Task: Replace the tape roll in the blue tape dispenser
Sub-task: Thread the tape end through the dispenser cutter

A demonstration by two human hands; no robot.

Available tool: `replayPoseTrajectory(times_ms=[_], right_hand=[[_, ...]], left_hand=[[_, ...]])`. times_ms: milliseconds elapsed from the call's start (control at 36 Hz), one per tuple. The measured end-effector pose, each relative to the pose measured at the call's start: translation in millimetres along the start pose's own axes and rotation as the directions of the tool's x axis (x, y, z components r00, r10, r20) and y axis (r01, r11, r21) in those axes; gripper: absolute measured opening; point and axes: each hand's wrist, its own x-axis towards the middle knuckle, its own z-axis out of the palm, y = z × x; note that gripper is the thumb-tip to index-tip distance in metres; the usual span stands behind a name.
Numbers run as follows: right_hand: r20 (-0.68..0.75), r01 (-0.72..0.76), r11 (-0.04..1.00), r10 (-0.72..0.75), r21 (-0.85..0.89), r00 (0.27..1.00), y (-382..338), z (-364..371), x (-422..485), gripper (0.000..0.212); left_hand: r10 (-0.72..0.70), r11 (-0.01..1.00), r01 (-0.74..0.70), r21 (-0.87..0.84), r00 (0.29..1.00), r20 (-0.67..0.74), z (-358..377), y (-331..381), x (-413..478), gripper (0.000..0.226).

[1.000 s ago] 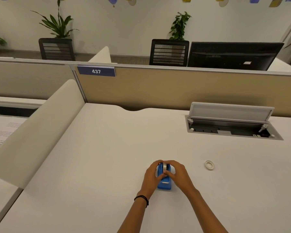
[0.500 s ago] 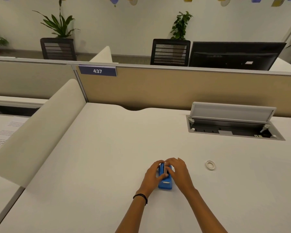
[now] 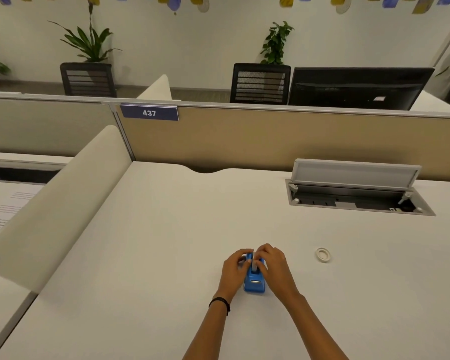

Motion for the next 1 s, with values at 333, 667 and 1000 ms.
replayPoseTrajectory(times_ms=[333, 667, 1000], right_hand=[[-0.003, -0.017, 0.997, 0.017, 0.078, 1.000, -0.1, -1.9, -11.7, 0.011], [-0.034, -0.014, 0.992, 0.019, 0.127, 0.999, 1.8, 0.6, -24.2, 0.034], [-0.126, 0.041, 0.999, -0.038, 0.023, 0.991, 10.9, 9.3, -29.4, 0.048]], left_hand=[[-0.006, 0.999, 0.003, -0.051, 0.998, -0.059, 6.9, 3.8, 1.5, 0.021], [0.002, 0.997, -0.006, -0.071, 0.998, -0.065, 7.5, 1.7, 1.7, 0.021], [0.021, 0.997, -0.026, -0.067, 0.997, -0.070, 8.3, 0.9, 2.2, 0.021]])
